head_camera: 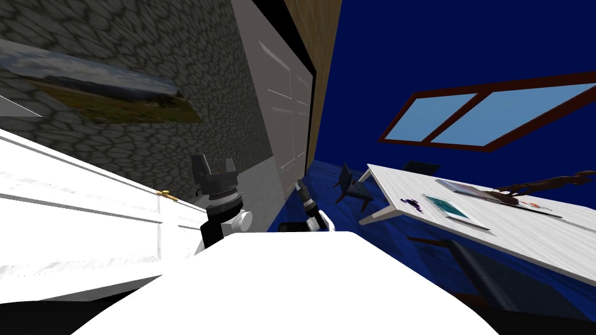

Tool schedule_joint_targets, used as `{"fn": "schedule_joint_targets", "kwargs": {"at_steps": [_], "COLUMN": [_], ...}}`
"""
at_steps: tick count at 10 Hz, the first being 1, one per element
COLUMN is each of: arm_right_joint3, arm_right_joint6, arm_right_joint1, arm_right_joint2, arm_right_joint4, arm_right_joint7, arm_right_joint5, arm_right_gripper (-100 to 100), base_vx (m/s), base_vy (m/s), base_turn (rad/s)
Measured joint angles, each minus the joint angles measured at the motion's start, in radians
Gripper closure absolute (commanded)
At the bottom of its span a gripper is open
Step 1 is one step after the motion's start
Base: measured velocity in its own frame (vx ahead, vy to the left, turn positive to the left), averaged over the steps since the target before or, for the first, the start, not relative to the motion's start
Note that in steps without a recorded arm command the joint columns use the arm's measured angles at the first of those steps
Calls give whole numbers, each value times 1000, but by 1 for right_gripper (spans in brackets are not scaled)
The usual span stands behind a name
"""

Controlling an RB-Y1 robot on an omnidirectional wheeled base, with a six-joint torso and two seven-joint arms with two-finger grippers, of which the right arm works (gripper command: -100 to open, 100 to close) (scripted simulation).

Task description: Push the door open

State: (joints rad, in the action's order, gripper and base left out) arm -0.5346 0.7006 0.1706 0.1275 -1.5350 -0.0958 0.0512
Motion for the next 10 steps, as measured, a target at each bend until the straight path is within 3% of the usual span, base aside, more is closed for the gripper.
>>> {"fn": "schedule_joint_targets", "kwargs": {"at_steps": [10], "arm_right_joint3": [-158], "arm_right_joint6": [31], "arm_right_joint1": [-93], "arm_right_joint2": [13], "arm_right_joint4": [226], "arm_right_joint7": [-33], "arm_right_joint5": [-6], "arm_right_gripper": [-100], "base_vx": [137], "base_vy": [-34], "base_turn": [0]}}
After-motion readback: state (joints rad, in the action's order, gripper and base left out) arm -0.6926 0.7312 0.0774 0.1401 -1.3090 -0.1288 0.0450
